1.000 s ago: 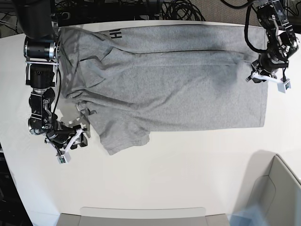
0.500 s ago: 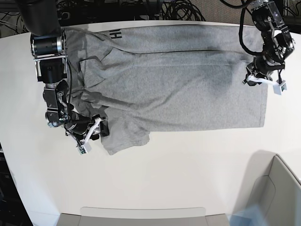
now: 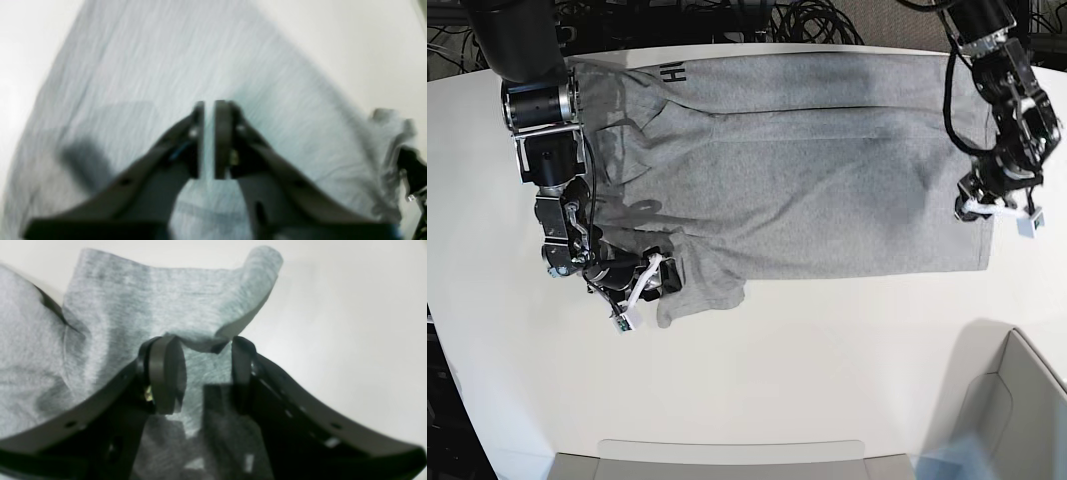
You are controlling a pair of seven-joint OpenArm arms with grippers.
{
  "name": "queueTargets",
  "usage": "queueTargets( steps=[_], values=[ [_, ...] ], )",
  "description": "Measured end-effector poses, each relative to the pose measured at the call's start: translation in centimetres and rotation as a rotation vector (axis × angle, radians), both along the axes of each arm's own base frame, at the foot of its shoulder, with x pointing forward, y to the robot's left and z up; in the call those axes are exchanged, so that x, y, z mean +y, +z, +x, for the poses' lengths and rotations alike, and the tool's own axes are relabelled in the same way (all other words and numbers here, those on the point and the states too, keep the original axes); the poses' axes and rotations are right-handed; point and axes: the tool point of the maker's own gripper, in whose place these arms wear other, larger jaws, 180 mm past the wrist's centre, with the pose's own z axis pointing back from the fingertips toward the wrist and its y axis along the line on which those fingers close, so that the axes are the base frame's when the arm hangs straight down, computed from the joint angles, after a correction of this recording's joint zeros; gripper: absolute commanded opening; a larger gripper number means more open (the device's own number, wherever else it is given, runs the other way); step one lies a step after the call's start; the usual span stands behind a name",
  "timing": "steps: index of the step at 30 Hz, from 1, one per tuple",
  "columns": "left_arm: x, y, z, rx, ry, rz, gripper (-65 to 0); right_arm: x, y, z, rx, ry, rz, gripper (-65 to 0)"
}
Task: Fold the T-shirt properly
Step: 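Reach the right gripper down and grasp the shirt's hem corner, then grasp the hem corner nearest the left gripper with the left gripper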
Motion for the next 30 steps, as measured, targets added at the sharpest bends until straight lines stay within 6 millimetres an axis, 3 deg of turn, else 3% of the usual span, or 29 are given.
queueTargets(
  steps=[2,4,7,10,12,18,22,30],
  values=[
    [1.7,1.0,3.2,-0.014,-0.013,0.040,-50.0,0.0,-0.1,-0.1,0.000,-0.002,0.005,-38.3],
    [3.1,0.6,5.7,-0.006,-0.021,0.066,-49.4,0.0,-0.1,-0.1,-0.002,-0.004,0.008,-38.3],
    [5.2,-1.8,8.2,0.022,0.000,0.132,-49.3,0.0,-0.1,-0.2,-0.002,-0.001,0.010,-38.3],
    [5.0,-5.3,8.3,0.089,-0.085,0.145,-49.3,0.0,-0.2,-0.3,-0.002,-0.003,0.014,-38.3],
    [5.0,-6.5,7.9,0.124,-0.080,0.124,-49.3,0.0,-0.2,-0.3,-0.002,-0.003,0.013,-38.3],
    [6.4,-5.9,9.1,0.071,-0.035,0.154,-49.3,0.0,-0.2,-0.3,-0.002,-0.003,0.013,-38.3],
    [6.6,-6.3,8.8,0.082,-0.031,0.153,-49.2,-0.2,-0.2,-0.3,-0.002,-0.004,0.010,-38.3],
    [8.9,-7.3,8.9,0.086,0.066,0.148,-49.2,-0.5,-0.2,-0.4,-0.001,-0.005,0.008,-38.3]
  ],
)
